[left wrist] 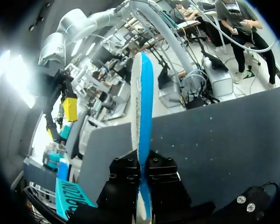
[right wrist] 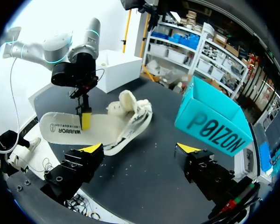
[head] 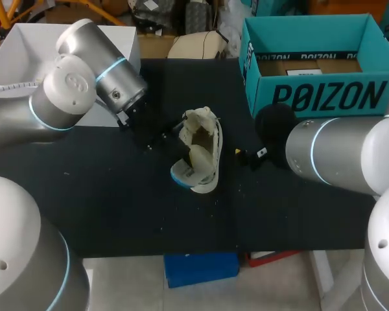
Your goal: Take the shoe out of the shoebox, open the shoe tongue, remove and reinsert the insole, then place the shoe into the shoebox
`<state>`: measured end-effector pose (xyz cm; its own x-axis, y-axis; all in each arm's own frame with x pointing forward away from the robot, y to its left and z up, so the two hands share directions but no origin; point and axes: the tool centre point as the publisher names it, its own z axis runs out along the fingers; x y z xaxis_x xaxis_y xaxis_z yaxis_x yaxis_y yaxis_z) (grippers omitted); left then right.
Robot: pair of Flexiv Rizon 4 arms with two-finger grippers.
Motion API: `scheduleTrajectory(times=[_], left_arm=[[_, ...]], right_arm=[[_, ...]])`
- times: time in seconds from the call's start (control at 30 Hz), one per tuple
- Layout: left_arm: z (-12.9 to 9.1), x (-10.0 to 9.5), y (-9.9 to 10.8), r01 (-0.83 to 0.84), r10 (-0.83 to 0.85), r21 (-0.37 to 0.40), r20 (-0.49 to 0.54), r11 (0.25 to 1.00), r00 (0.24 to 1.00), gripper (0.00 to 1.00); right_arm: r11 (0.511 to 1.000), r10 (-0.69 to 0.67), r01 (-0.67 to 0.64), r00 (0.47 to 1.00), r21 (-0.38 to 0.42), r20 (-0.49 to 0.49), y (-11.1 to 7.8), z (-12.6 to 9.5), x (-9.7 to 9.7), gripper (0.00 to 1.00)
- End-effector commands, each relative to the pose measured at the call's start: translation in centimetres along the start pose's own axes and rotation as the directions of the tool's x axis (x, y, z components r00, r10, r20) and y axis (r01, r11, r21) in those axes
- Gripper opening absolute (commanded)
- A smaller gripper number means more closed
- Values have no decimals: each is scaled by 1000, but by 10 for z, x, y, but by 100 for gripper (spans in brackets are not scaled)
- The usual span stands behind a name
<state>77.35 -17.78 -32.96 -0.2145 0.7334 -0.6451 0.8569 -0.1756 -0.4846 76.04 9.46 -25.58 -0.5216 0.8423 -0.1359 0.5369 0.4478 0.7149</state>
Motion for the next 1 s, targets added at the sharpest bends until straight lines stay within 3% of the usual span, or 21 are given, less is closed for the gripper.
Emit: scheduleTrajectory(times=[0.03, 0.43, 1.0], left_arm=[[9, -1, 10, 13, -13, -20, 9, 1000, 1000, 0], [6, -5, 39, 34, -29, -128, 46, 991, 999, 0], [5, -15, 92, 49, -40, -165, 57, 985, 998, 0]], right_arm=[[1000, 1, -1, 1000, -2, 0, -1, 1, 1, 100], [1000, 1, -1, 1000, -2, 0, -1, 1, 1, 100], [1000, 1, -1, 1000, -2, 0, -1, 1, 1, 100]])
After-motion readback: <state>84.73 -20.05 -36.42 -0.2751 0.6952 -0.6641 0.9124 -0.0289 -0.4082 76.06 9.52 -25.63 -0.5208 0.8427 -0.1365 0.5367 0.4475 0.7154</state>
